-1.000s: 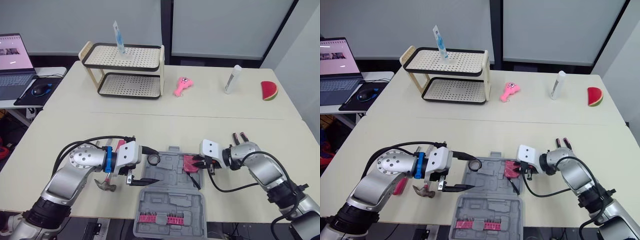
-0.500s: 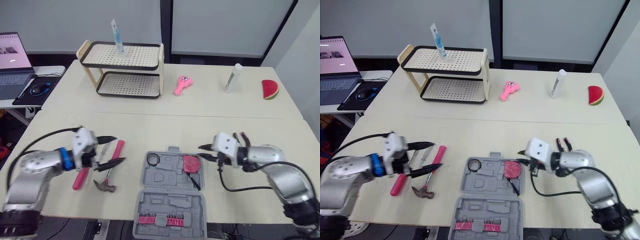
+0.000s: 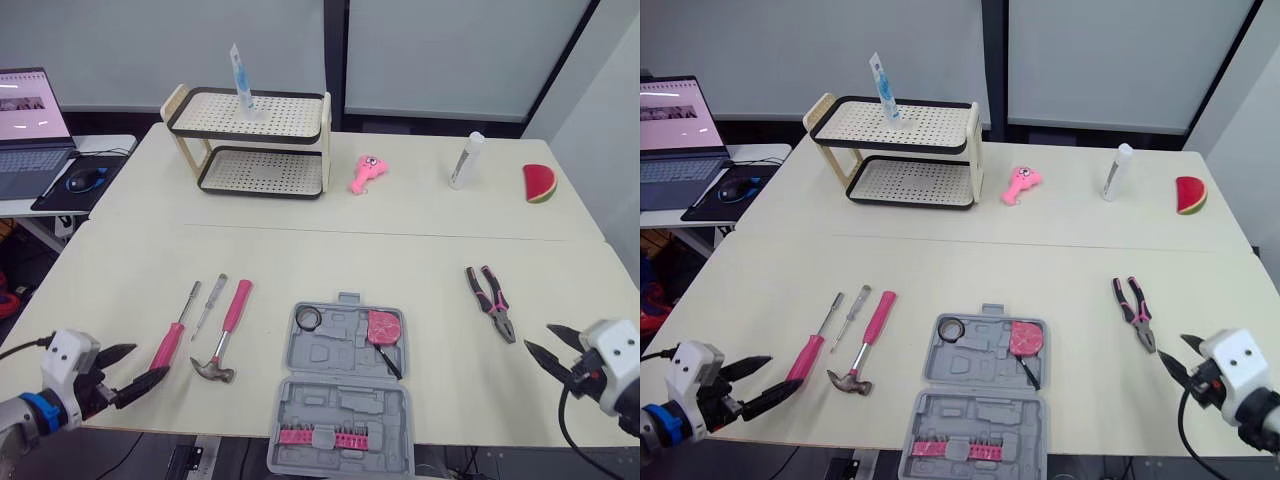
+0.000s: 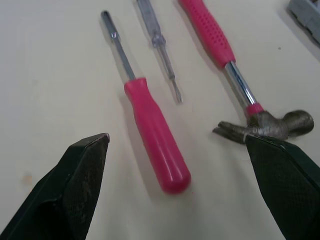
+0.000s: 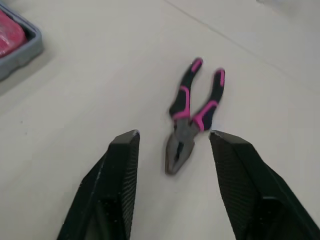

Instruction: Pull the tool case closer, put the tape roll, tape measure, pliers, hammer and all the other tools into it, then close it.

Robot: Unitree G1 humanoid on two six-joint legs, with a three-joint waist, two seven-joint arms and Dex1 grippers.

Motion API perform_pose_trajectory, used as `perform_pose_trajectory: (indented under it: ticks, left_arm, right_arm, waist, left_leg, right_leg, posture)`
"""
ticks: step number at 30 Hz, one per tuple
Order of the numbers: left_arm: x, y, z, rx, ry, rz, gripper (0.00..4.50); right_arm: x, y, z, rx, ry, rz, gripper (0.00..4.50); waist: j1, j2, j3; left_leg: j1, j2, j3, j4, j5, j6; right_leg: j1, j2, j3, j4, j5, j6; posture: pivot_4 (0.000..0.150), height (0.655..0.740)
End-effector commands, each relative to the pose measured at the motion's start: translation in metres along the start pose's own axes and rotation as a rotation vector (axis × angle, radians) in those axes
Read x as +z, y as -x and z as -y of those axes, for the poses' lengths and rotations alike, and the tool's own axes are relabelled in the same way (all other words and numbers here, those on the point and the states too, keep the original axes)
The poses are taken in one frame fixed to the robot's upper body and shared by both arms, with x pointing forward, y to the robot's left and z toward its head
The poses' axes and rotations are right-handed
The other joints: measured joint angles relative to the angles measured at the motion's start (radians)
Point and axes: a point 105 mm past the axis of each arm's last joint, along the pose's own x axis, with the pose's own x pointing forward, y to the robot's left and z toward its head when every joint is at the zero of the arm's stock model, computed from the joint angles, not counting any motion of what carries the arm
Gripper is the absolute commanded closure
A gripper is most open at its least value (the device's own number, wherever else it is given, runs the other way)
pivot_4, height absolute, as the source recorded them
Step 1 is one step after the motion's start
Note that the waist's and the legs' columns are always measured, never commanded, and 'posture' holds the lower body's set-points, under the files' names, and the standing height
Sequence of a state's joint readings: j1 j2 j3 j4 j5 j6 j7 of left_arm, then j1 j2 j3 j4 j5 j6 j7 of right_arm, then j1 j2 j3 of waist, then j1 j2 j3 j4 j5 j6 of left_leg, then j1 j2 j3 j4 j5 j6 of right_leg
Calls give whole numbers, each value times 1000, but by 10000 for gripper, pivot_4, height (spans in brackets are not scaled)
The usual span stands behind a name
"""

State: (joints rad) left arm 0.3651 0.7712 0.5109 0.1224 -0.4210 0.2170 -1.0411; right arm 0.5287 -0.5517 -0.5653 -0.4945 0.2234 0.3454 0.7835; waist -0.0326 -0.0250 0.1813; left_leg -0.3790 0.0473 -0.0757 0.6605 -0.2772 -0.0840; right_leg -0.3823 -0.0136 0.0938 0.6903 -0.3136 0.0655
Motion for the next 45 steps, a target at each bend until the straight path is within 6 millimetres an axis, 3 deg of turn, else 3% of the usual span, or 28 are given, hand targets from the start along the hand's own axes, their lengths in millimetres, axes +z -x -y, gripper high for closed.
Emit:
perform_pose_trajectory:
  ticks: [1, 4, 11, 17, 20, 24, 30, 35, 45]
  left_arm:
    - [5, 7, -1, 62, 7, 30, 0]
    - [-2, 9, 2, 94, 33, 22, 0]
    - [-7, 14, 6, 127, 60, 13, 0]
    - [29, -5, 40, -98, -106, 62, 0]
    - [62, -24, 67, -263, -210, 138, 0]
    - [87, -37, 96, -436, -315, 195, 0]
    - [128, -46, 159, -785, -496, 318, 0]
    - [144, -47, 181, -919, -555, 389, 0]
    - [152, -51, 197, -1013, -599, 438, 0]
  right_arm:
    - [-3, 11, 1, -43, -5, 22, 10275]
    - [-10, 13, -2, -52, -26, 9, 821]
    - [-11, 11, -4, -49, -29, 1, 366]
    - [3, -12, -1, -33, -11, 23, 366]
    - [5, -26, -2, -35, -5, 19, 366]
    - [2, -38, 0, -70, -34, 0, 366]
    - [-11, -55, 3, -159, -118, -35, 366]
    - [-17, -65, 6, -190, -155, -46, 366]
    - [-29, -89, 7, -210, -238, -72, 366]
  waist:
    - [-2, 0, 0]
    - [-3, 0, -1]
    - [-2, -1, -1]
    - [-1, 2, -1]
    - [6, 2, -1]
    - [3, 3, -1]
    - [0, 4, 0]
    - [-5, 6, 1]
    - [-6, 7, 2]
  left_leg:
    - [0, 0, 0, 0, 0, 0]
    - [1, 0, 2, 0, 0, 0]
    - [1, 0, 3, -1, 0, 0]
    - [0, 1, 4, -1, 0, 0]
    - [0, 0, 4, -1, 0, -1]
    - [-1, 0, 3, -1, 0, -1]
    - [-1, 0, 3, -2, 0, 0]
    - [-1, 0, 3, -2, 0, 0]
    - [-1, 0, 3, -1, 0, 0]
  right_leg:
    - [0, 0, 1, 0, 0, 0]
    - [0, 0, 2, 0, 0, 0]
    - [0, 0, 3, -2, 0, 0]
    - [-1, 0, 4, -6, -3, -4]
    - [1, 0, 4, -9, -1, -3]
    - [2, -1, 3, -10, 2, 3]
    - [1, -1, 3, -10, 2, 2]
    - [1, 0, 4, -10, 2, 3]
    - [1, 0, 4, -10, 2, 3]
  posture:
    - [1500, 7350]
    - [1500, 7350]
    - [1500, 7350]
    - [1500, 7350]
    - [1500, 7350]
    - [1500, 7350]
    - [1500, 7350]
    - [1500, 7350]
    - [1500, 7350]
